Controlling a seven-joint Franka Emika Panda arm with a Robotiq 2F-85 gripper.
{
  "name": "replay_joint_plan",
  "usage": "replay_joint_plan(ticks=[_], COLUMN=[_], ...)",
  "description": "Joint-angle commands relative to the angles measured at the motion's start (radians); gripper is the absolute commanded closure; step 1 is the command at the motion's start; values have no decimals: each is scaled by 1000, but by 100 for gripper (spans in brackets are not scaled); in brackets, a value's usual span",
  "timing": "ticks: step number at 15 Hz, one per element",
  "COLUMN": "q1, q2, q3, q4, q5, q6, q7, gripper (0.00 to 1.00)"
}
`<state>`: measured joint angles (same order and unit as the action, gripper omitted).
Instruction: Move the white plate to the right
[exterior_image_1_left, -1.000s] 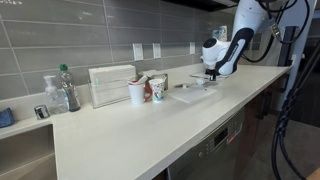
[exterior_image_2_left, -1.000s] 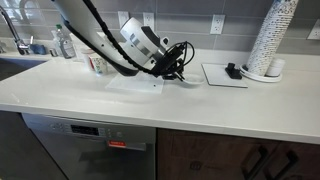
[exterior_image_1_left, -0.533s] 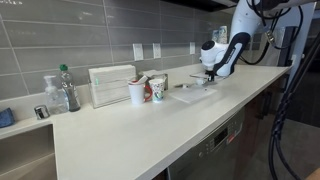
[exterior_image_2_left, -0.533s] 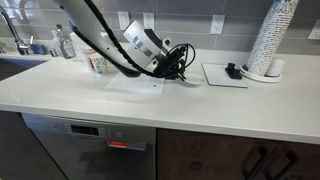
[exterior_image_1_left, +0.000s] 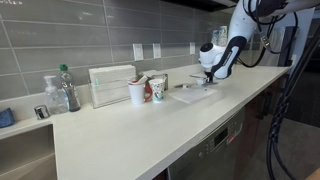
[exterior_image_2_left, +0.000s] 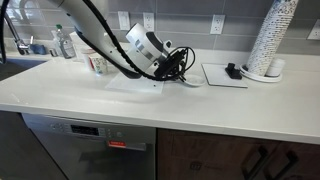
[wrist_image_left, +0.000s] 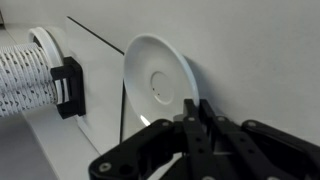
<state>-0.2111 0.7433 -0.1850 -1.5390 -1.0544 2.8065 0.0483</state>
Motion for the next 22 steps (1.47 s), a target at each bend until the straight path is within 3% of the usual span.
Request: replay_joint_plan(ticks=[1, 7, 9, 12, 15, 18, 21, 22], q1=[-1, 3, 5, 7, 3, -26, -39, -26], q2=[28, 38, 40, 41, 32, -31, -98, -116], q3=[-2, -3, -4, -5, 3, 61, 110, 98], q4=[29, 40, 41, 41, 32, -33, -94, -102], q5=[60, 128, 145, 163, 186, 271, 410, 441], q6=[13, 9, 6, 6, 6, -8, -119, -149], q7=[-48, -98, -112, -131, -156, -242, -346, -344], gripper=[98, 98, 65, 43, 30, 1, 0, 0])
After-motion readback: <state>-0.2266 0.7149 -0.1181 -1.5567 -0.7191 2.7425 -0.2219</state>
